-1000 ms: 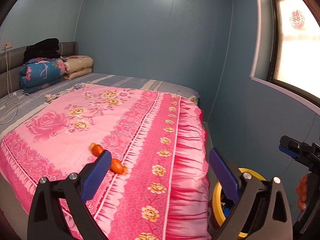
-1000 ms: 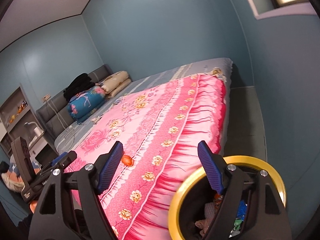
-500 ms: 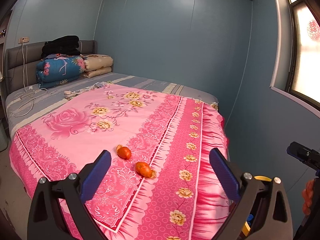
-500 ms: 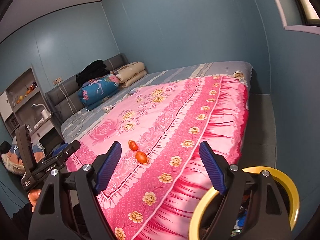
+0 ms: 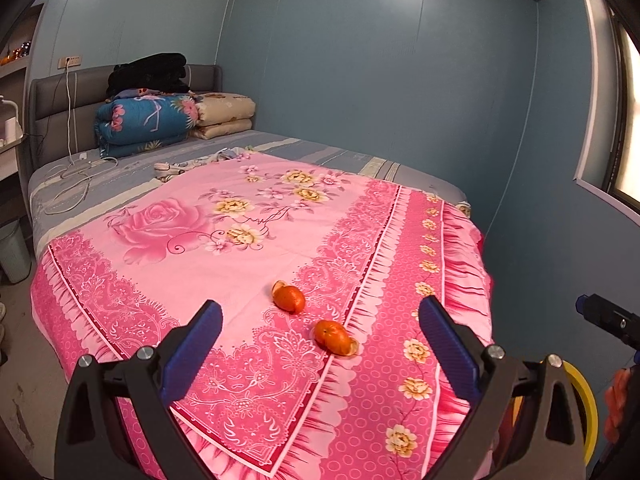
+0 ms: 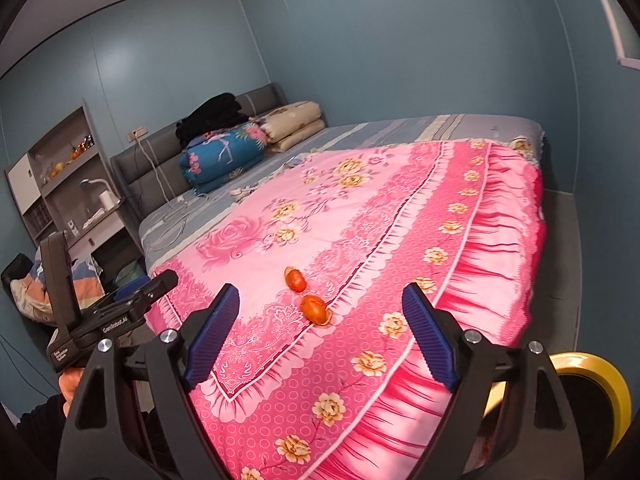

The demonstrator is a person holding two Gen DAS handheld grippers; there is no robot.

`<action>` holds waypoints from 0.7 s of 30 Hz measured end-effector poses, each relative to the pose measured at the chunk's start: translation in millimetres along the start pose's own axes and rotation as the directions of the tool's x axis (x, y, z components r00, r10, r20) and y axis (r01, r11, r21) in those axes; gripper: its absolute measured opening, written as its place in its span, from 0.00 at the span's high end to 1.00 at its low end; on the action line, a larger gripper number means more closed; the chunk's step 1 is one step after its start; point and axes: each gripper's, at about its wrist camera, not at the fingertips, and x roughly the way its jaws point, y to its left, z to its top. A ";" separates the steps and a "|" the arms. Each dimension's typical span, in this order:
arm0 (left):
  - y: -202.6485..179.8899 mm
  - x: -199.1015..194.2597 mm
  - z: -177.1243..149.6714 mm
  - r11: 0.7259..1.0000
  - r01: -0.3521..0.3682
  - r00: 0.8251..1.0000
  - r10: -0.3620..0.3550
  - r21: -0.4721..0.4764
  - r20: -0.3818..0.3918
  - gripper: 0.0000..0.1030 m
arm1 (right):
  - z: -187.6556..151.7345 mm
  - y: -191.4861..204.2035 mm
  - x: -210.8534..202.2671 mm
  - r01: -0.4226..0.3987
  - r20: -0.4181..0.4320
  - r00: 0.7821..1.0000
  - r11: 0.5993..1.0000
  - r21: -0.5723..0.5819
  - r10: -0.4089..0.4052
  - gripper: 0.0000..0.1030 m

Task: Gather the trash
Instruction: 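Move both open tools back toward the two oranges on the bed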

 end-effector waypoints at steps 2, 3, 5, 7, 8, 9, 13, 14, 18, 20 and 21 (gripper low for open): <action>6.3 7.6 0.3 1.000 -0.022 1.000 0.022 -0.007 -0.006 0.08 | -0.1 2.4 14.1 -0.009 -0.017 1.000 1.000 -0.003 0.009 0.22; 9.1 10.5 0.6 1.000 -0.024 1.000 0.024 -0.010 -0.009 0.08 | -0.3 3.9 19.4 -0.012 -0.024 1.000 1.000 -0.006 0.012 0.22; 15.1 18.0 0.4 0.999 -0.031 0.999 0.030 -0.021 -0.018 0.08 | -1.3 7.5 33.6 -0.016 -0.040 0.999 1.000 -0.013 0.015 0.22; 20.0 25.6 -0.5 0.999 -0.032 0.999 0.032 -0.027 -0.029 0.08 | -1.8 9.3 46.1 -0.021 -0.054 0.998 1.000 -0.018 0.020 0.22; 22.6 30.5 -1.0 0.999 -0.036 0.999 0.035 -0.028 -0.037 0.08 | -2.2 9.9 53.9 -0.022 -0.063 0.998 1.000 -0.019 0.020 0.22; 24.2 35.0 -1.6 0.999 -0.038 0.998 0.037 -0.029 -0.044 0.08 | -2.6 10.4 58.4 -0.022 -0.068 0.997 1.000 -0.020 0.021 0.22; 35.0 57.7 -4.6 0.998 -0.047 0.996 0.043 -0.044 -0.080 0.08 | -4.0 12.1 87.0 -0.029 -0.093 0.995 0.999 -0.025 0.027 0.21; 37.0 62.6 -5.1 0.998 -0.049 0.995 0.045 -0.047 -0.088 0.08 | -3.9 12.3 96.0 -0.030 -0.100 0.995 0.999 -0.026 0.027 0.21; 46.1 87.2 -7.7 0.996 -0.062 0.991 0.054 -0.063 -0.124 0.08 | -6.4 13.4 124.8 -0.039 -0.133 0.990 0.999 -0.033 0.035 0.21; 51.4 103.8 -8.4 0.995 -0.064 0.987 0.053 -0.075 -0.149 0.08 | -8.8 14.9 140.7 -0.040 -0.152 0.988 0.998 -0.045 0.033 0.21; 52.9 108.6 -9.2 0.995 -0.066 0.987 0.053 -0.077 -0.154 0.08 | -9.6 15.6 146.6 -0.040 -0.160 0.987 0.998 -0.049 0.032 0.21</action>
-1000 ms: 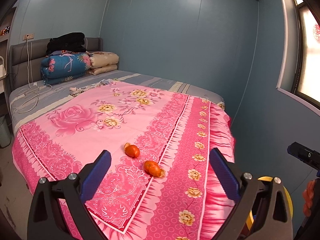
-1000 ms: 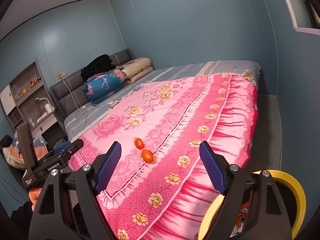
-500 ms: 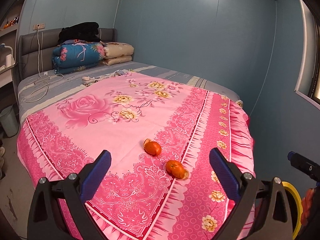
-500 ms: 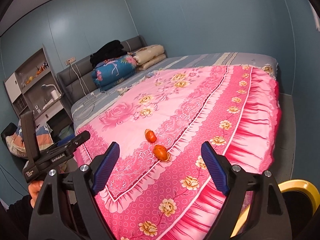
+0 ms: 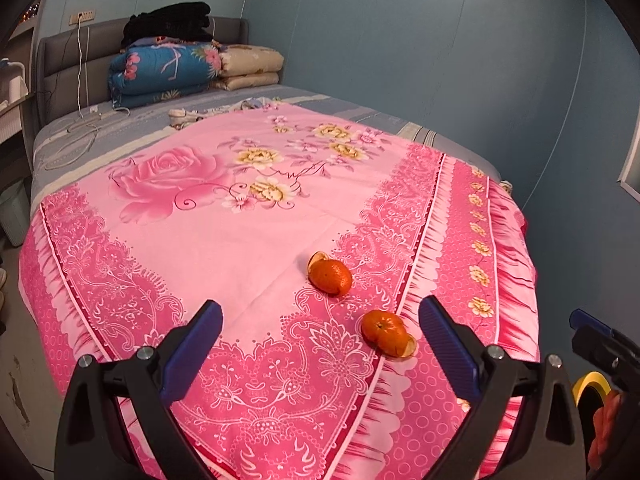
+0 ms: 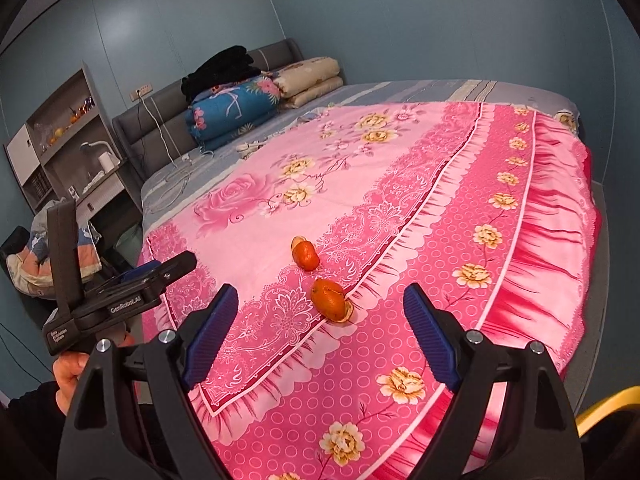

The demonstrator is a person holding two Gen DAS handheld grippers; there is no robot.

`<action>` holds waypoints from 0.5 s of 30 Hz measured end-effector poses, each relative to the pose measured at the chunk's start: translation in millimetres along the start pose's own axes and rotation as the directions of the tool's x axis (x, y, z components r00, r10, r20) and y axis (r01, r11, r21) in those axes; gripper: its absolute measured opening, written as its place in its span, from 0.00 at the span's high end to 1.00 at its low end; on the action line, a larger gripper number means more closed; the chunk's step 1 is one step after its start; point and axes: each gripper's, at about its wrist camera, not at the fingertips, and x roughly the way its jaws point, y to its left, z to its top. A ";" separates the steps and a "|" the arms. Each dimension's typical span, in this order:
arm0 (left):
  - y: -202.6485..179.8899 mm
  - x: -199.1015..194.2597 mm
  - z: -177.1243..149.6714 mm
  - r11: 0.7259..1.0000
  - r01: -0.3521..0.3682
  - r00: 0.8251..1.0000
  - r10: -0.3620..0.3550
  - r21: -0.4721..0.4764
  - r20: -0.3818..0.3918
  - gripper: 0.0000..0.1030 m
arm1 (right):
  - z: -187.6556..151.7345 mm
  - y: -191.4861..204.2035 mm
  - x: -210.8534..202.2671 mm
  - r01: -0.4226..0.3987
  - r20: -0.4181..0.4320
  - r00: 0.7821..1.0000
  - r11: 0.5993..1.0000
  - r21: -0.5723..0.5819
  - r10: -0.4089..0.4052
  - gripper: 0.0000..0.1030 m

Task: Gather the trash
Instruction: 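Move both open tools back toward the two oranges on the bed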

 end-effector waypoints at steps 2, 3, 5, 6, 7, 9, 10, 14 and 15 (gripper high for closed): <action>2.5 15.6 1.9 1.000 -0.002 1.000 0.002 -0.005 -0.017 0.08 | -0.6 2.6 16.2 0.004 -0.023 1.000 1.000 -0.013 -0.004 0.21; 3.8 24.3 3.0 1.000 -0.001 1.000 0.001 -0.006 -0.028 0.08 | -1.3 3.7 21.5 0.008 -0.033 0.999 1.000 -0.018 -0.009 0.21; 5.4 38.0 4.8 1.000 -0.006 0.999 0.005 -0.004 -0.046 0.08 | -2.2 5.4 39.0 0.012 -0.063 0.998 1.000 -0.025 -0.013 0.21; 6.5 44.3 5.3 1.000 -0.006 0.998 0.006 -0.003 -0.055 0.08 | -1.7 6.1 45.2 0.010 -0.073 0.997 1.000 -0.027 -0.012 0.21; 8.1 53.7 6.5 1.000 -0.007 0.998 0.007 0.000 -0.067 0.08 | -2.1 6.7 53.1 0.013 -0.086 0.996 0.999 -0.031 -0.015 0.21; 9.8 64.9 8.8 1.000 -0.011 0.997 0.011 0.005 -0.080 0.08 | -2.4 7.5 67.6 0.026 -0.109 0.994 0.999 -0.041 -0.030 0.21; 11.2 73.9 10.7 1.000 -0.011 0.996 0.011 0.007 -0.090 0.08 | -2.8 8.3 75.4 0.027 -0.120 0.992 0.999 -0.046 -0.032 0.21; 16.5 101.8 16.7 1.000 -0.008 0.992 0.008 0.001 -0.126 0.08 | -6.9 11.6 107.4 0.044 -0.160 0.986 0.996 -0.077 -0.056 0.21; 18.2 107.5 17.3 1.000 -0.005 0.991 0.005 -0.005 -0.135 0.08 | -7.6 11.6 113.3 0.045 -0.168 0.984 0.996 -0.081 -0.058 0.21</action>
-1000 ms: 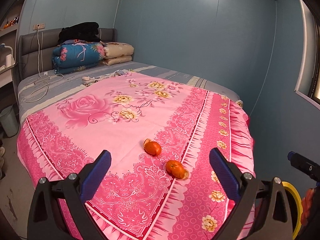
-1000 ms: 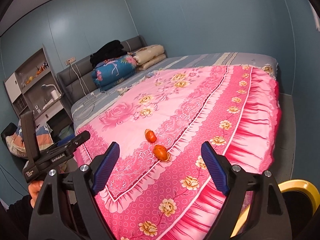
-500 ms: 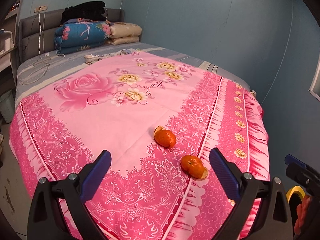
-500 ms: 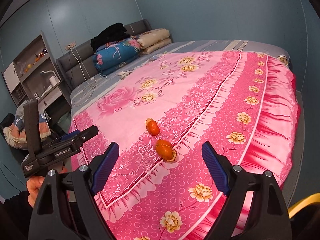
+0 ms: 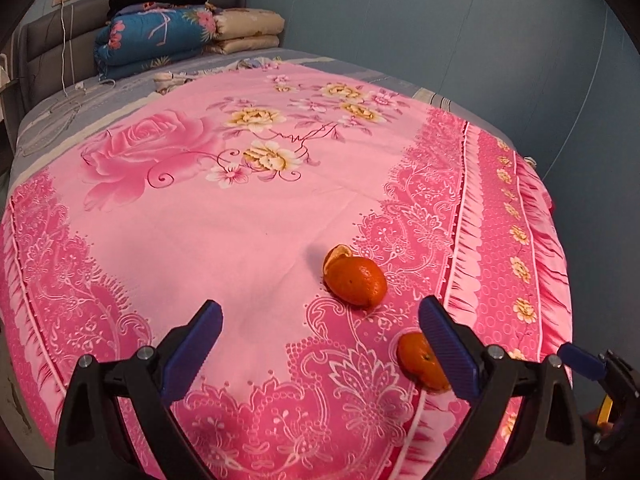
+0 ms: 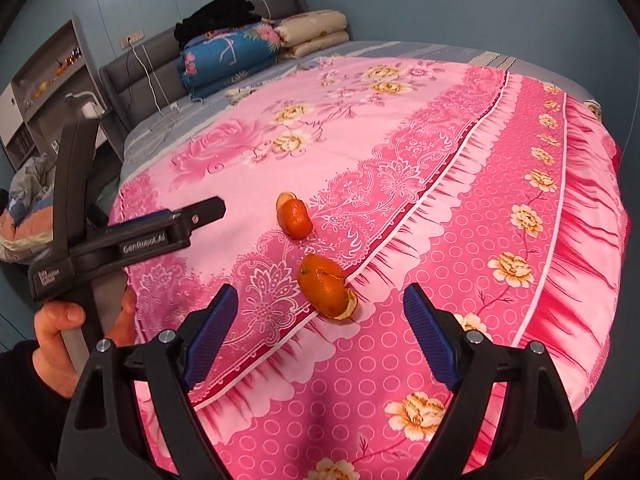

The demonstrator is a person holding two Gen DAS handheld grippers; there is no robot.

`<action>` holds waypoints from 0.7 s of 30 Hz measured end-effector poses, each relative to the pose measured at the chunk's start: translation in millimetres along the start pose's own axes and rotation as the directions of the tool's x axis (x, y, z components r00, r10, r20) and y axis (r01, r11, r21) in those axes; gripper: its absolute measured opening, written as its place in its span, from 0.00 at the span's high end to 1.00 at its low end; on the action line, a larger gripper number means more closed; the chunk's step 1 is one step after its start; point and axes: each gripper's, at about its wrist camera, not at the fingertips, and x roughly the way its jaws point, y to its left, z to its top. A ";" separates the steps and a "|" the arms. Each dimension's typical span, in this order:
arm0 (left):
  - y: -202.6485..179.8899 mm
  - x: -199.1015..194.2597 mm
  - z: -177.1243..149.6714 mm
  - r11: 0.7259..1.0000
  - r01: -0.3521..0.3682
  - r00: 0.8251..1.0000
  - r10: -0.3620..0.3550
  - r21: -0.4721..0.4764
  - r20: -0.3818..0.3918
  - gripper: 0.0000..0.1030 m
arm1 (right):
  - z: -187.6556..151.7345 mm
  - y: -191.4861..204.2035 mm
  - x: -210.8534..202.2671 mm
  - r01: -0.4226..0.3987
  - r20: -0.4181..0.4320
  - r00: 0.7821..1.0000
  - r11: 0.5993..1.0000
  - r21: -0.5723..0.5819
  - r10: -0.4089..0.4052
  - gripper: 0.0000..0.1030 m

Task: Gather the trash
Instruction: 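Move both open tools back toward the two oranges on the bed, then grasp one orange with left tool while right tool grasps the other orange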

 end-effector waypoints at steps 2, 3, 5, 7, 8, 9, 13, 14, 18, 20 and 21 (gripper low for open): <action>4.4 14.4 3.7 1.000 0.007 1.000 -0.007 -0.012 -0.018 0.08 | 0.4 1.3 15.7 0.013 -0.021 1.000 1.000 -0.010 -0.013 0.21; 5.5 19.4 4.6 1.000 0.007 1.000 -0.007 -0.015 -0.023 0.08 | 1.0 1.3 22.0 0.019 -0.028 0.999 1.000 -0.013 -0.019 0.21; 8.1 33.0 7.4 1.000 0.014 0.999 -0.015 -0.018 -0.040 0.08 | 1.5 1.0 36.9 0.029 -0.046 0.998 0.999 -0.018 -0.029 0.21; 8.6 44.4 9.8 1.000 0.024 0.998 -0.025 -0.015 -0.053 0.08 | 1.9 0.3 47.0 0.035 -0.057 0.998 0.999 -0.020 -0.036 0.21; 8.7 51.3 11.3 1.000 0.029 0.997 -0.030 -0.013 -0.065 0.08 | 2.7 -0.4 53.4 0.038 -0.064 0.997 0.999 -0.020 -0.039 0.21; 8.9 56.2 12.2 0.999 0.035 0.997 -0.036 -0.012 -0.073 0.08 | 3.8 -1.2 57.8 0.041 -0.069 0.997 0.999 -0.020 -0.042 0.21; 7.7 77.4 16.8 0.998 0.060 0.993 -0.060 -0.006 -0.097 0.08 | 8.2 -3.5 76.9 0.046 -0.099 0.994 0.999 -0.014 -0.047 0.22; 7.4 81.4 17.9 0.998 0.067 0.992 -0.067 -0.005 -0.103 0.08 | 9.4 -3.9 82.9 0.047 -0.109 0.993 0.999 -0.015 -0.048 0.22; 2.2 98.6 21.1 0.996 0.083 0.990 -0.079 0.026 -0.119 0.11 | 12.3 -4.0 101.1 0.053 -0.142 0.988 0.998 -0.018 -0.055 0.24; 2.9 107.0 23.1 0.995 0.096 0.987 -0.092 0.022 -0.129 0.14 | 13.0 -5.1 109.8 0.062 -0.167 0.984 0.998 -0.004 -0.062 0.28; 4.8 110.0 23.9 0.993 0.117 0.984 -0.115 0.003 -0.137 0.16 | 13.4 -5.7 112.8 0.065 -0.175 0.982 0.998 0.003 -0.064 0.28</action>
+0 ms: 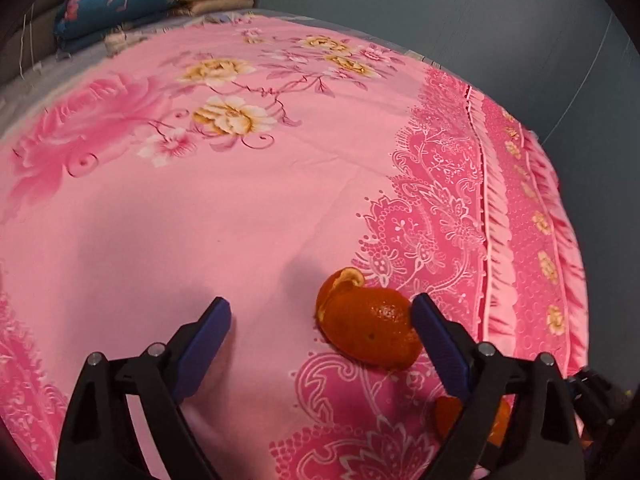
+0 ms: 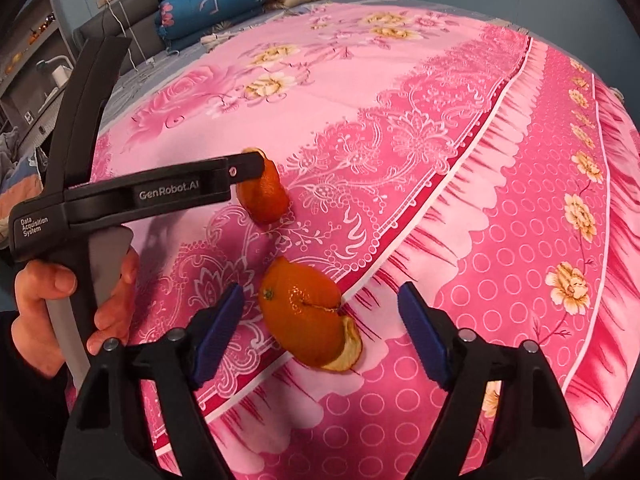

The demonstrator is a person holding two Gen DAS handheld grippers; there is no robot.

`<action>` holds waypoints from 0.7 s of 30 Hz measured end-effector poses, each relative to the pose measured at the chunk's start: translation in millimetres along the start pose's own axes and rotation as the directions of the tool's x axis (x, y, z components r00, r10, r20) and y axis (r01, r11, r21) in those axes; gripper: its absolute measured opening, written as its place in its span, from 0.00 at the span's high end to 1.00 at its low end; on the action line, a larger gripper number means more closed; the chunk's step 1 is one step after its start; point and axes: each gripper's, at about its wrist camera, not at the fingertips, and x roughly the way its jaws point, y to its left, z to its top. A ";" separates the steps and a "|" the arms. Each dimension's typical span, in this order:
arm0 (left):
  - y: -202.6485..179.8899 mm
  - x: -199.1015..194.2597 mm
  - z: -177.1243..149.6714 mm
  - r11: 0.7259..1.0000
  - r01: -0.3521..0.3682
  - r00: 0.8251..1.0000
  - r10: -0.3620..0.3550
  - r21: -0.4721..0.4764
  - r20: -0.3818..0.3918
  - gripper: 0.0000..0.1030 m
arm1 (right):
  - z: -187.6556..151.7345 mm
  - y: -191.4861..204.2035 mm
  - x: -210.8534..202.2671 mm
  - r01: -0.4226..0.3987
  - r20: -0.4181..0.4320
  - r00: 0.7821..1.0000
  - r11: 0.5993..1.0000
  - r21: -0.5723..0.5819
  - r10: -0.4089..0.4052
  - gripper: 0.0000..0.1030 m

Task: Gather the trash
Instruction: 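Grasp one orange with left tool while right tool grasps the other orange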

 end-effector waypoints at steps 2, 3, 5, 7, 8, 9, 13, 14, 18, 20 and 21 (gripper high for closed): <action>3.8 4.8 2.1 0.999 0.033 0.999 -0.034 -0.030 -0.011 0.18 | 0.8 1.1 7.2 -0.004 -0.017 1.000 1.000 0.008 0.005 0.30; 4.1 6.7 2.5 0.998 0.046 0.999 -0.046 -0.032 -0.013 0.19 | 1.1 2.6 10.1 -0.004 -0.022 1.000 1.000 0.004 0.004 0.30; 1.8 9.2 1.5 0.998 0.063 0.998 -0.064 -0.025 -0.018 0.23 | -0.6 5.2 16.1 -0.002 -0.033 0.999 1.000 -0.009 0.002 0.32; -2.5 10.5 -1.0 0.997 0.081 0.996 -0.081 -0.007 -0.027 0.27 | -1.3 6.5 22.0 0.000 -0.054 0.999 1.000 -0.012 -0.001 0.39; -4.9 11.5 -2.2 0.996 0.085 0.996 -0.085 0.005 -0.030 0.31 | -2.4 7.5 25.2 0.009 -0.062 0.998 1.000 -0.015 -0.010 0.42; -5.9 12.5 -2.6 0.995 0.095 0.995 -0.095 0.010 -0.033 0.39 | -2.4 8.9 24.8 0.012 -0.061 0.998 1.000 -0.016 -0.013 0.43; -14.5 12.1 -2.2 0.989 0.148 0.989 -0.147 0.024 -0.035 0.58 | -0.7 11.1 26.2 0.015 -0.067 0.998 1.000 -0.004 -0.015 0.58; -15.2 11.9 -2.4 0.988 0.148 0.988 -0.147 0.032 -0.035 0.59 | -0.8 12.6 26.8 0.016 -0.069 0.997 1.000 -0.008 -0.017 0.60; -11.0 7.6 -3.0 0.988 0.153 0.988 -0.152 0.016 -0.030 0.60 | -0.6 16.9 27.7 0.032 -0.076 0.997 0.999 -0.033 -0.034 0.64; -7.0 3.6 -2.8 0.988 0.156 0.987 -0.156 0.000 -0.026 0.60 | 1.2 16.8 25.4 0.031 -0.077 0.996 0.999 -0.028 -0.033 0.66; -5.5 1.5 -2.5 0.988 0.155 0.988 -0.155 -0.005 -0.022 0.60 | 2.3 17.2 23.2 0.030 -0.077 0.997 0.999 -0.019 -0.031 0.66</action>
